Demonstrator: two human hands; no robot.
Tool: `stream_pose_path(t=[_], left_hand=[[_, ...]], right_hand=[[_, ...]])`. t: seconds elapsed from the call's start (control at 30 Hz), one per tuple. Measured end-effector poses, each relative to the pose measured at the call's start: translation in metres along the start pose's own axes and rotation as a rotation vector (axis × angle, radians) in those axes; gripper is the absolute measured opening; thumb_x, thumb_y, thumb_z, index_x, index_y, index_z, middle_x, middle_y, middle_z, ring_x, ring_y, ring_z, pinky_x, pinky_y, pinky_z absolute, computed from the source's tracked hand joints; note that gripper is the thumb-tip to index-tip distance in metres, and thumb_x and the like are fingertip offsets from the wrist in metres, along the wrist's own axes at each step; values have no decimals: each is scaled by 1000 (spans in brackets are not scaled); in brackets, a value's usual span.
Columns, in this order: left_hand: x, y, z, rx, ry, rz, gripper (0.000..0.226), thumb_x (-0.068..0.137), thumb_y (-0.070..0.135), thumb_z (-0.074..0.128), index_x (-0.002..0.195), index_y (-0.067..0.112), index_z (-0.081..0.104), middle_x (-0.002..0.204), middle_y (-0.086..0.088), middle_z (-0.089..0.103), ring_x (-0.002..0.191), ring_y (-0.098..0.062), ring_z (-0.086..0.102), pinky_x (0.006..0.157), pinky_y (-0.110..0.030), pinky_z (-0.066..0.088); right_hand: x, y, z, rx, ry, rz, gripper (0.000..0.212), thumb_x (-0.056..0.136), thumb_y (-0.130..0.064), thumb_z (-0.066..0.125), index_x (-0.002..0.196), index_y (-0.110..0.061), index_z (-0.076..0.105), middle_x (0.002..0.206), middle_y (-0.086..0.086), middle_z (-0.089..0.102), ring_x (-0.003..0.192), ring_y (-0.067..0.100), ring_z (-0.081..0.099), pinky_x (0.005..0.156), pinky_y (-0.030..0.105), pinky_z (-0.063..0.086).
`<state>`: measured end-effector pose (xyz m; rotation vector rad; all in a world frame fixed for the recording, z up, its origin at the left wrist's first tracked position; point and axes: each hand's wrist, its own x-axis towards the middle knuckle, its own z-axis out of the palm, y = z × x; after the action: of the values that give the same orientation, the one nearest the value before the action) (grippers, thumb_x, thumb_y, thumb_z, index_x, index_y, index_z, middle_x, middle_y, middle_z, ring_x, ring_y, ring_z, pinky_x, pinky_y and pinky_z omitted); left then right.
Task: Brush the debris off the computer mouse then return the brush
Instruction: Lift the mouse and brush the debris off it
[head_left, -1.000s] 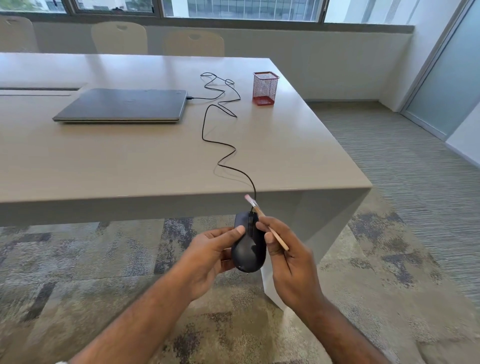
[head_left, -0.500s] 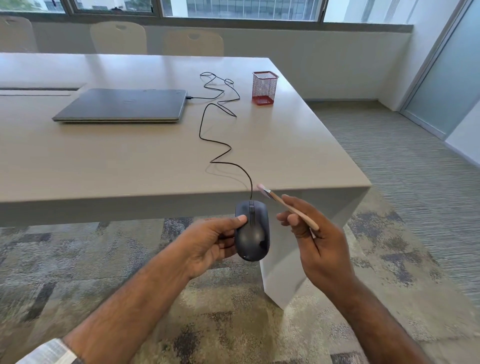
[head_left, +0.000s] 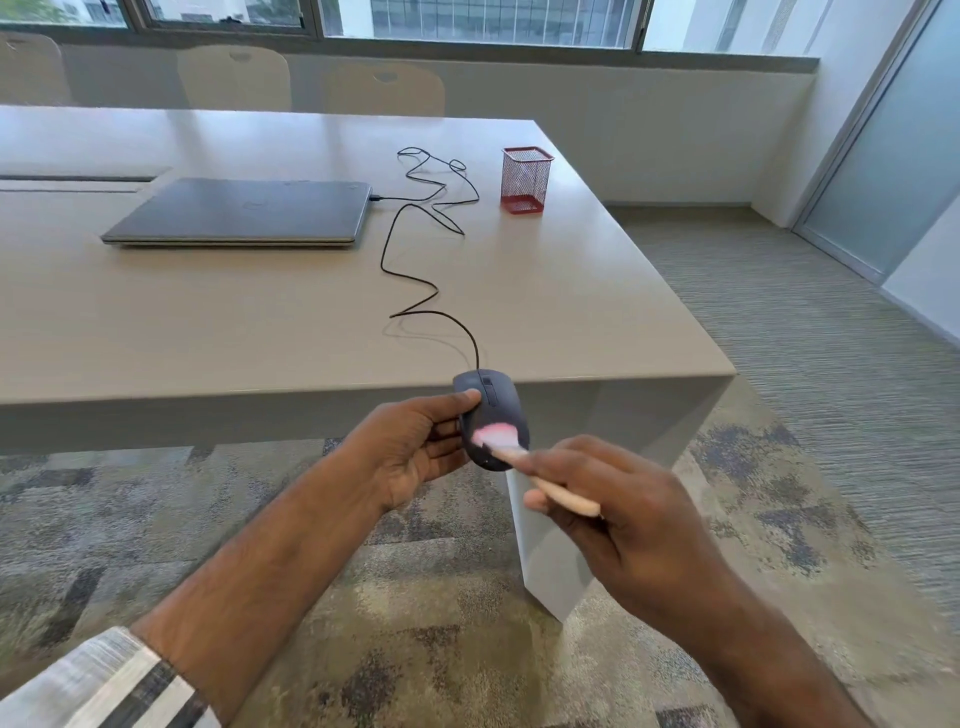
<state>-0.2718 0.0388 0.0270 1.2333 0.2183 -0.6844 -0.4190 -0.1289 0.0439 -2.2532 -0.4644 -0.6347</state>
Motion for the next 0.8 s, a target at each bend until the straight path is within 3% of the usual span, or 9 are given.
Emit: stream_pose_path(t=[0.1, 0.23, 0.3, 0.4, 0.53, 0.7, 0.8], left_hand=[[4, -1, -1, -17, 38, 0, 12, 84, 13, 78, 90, 6, 70, 76, -9, 70, 70, -21, 66, 68, -32, 58], [6, -3, -4, 11, 39, 16, 15, 82, 14, 80, 92, 7, 71, 73, -7, 73, 65, -18, 70, 61, -29, 60], [6, -4, -5, 19, 45, 21, 18, 80, 14, 81, 93, 5, 72, 71, -7, 74, 61, -18, 72, 58, -29, 60], [5, -6, -4, 18, 61, 39, 19, 78, 12, 83, 90, 2, 72, 66, -8, 74, 55, -18, 72, 52, -28, 59], [4, -7, -1, 38, 71, 89, 26, 72, 11, 86, 91, -1, 73, 66, -8, 74, 55, -17, 71, 51, -27, 60], [5, -7, -4, 11, 107, 102, 30, 72, 8, 86, 96, -3, 72, 72, -11, 77, 58, -18, 74, 51, -26, 58], [6, -8, -7, -13, 124, 101, 29, 74, 8, 86, 97, -2, 72, 71, -10, 77, 57, -18, 74, 50, -24, 57]], right_hand=[[-1, -9, 1, -78, -92, -17, 28, 99, -36, 57, 113, -18, 72, 99, -24, 64, 83, -14, 55, 76, 6, 40], [-2, -15, -1, -97, -125, -3, 34, 101, -43, 52, 111, -18, 73, 95, -24, 62, 78, -18, 50, 74, 1, 35], [0, -17, -5, -62, -67, -25, 34, 101, -41, 52, 114, -17, 73, 97, -21, 64, 80, -13, 56, 72, 7, 42], [4, -21, -7, -82, -26, -104, 32, 100, -33, 57, 119, -12, 71, 97, -4, 70, 78, 8, 64, 67, 24, 51], [5, -23, 1, -227, -173, -120, 26, 92, -19, 70, 117, -11, 72, 98, 3, 69, 79, 21, 67, 64, 39, 57], [-2, -21, -1, -253, -320, -27, 30, 81, -8, 81, 108, -20, 77, 94, -5, 69, 72, 15, 66, 58, 24, 51], [-1, -20, -7, -261, -327, -17, 21, 83, -15, 81, 102, -22, 77, 90, -8, 69, 70, 11, 66, 56, 27, 53]])
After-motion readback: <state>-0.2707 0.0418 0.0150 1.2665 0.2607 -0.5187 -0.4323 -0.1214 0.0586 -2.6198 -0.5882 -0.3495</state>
